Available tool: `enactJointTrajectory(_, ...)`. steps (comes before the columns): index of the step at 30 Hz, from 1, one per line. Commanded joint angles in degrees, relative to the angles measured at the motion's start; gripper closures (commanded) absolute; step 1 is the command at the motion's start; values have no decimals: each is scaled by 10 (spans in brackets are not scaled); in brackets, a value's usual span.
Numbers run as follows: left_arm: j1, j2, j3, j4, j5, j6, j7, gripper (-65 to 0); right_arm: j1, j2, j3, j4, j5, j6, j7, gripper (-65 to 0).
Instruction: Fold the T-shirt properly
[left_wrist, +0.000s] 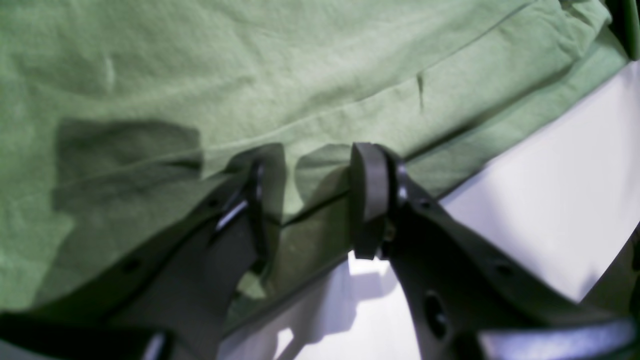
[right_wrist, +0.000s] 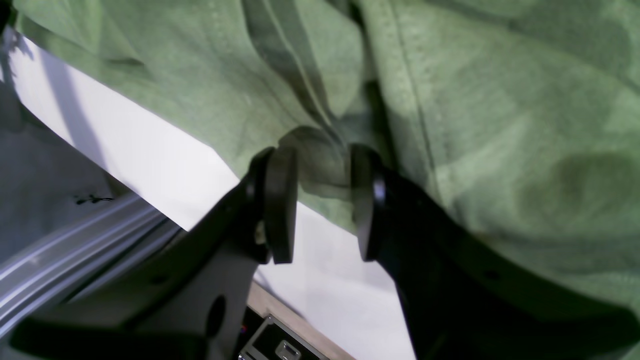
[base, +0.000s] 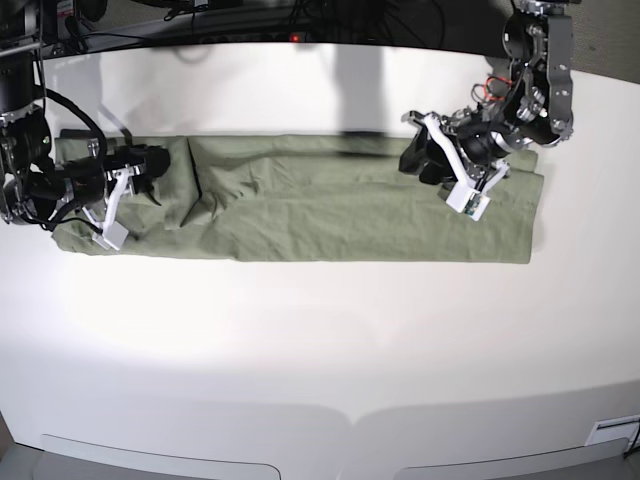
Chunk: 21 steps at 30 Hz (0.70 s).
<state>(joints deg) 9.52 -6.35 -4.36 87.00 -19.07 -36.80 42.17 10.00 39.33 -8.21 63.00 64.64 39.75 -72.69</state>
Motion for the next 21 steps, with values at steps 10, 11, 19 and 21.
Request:
enactJointTrajectory(10,-2,-3,-1,3,13,8,15,-219,7,2,3,1,35,3,4,-78)
enactJointTrajectory(11,-2,-3,-1,3,12,8,15,-219,7,2,3,1,35,3,4,-64)
enactJointTrajectory(19,-2,-3,-1,3,13,8,15,-219,8,3,3,2,33,3,7,0)
enactJointTrajectory(21,-2,-3,-1,3,13,8,15,-219,14,5,3,2,35,3,0,0)
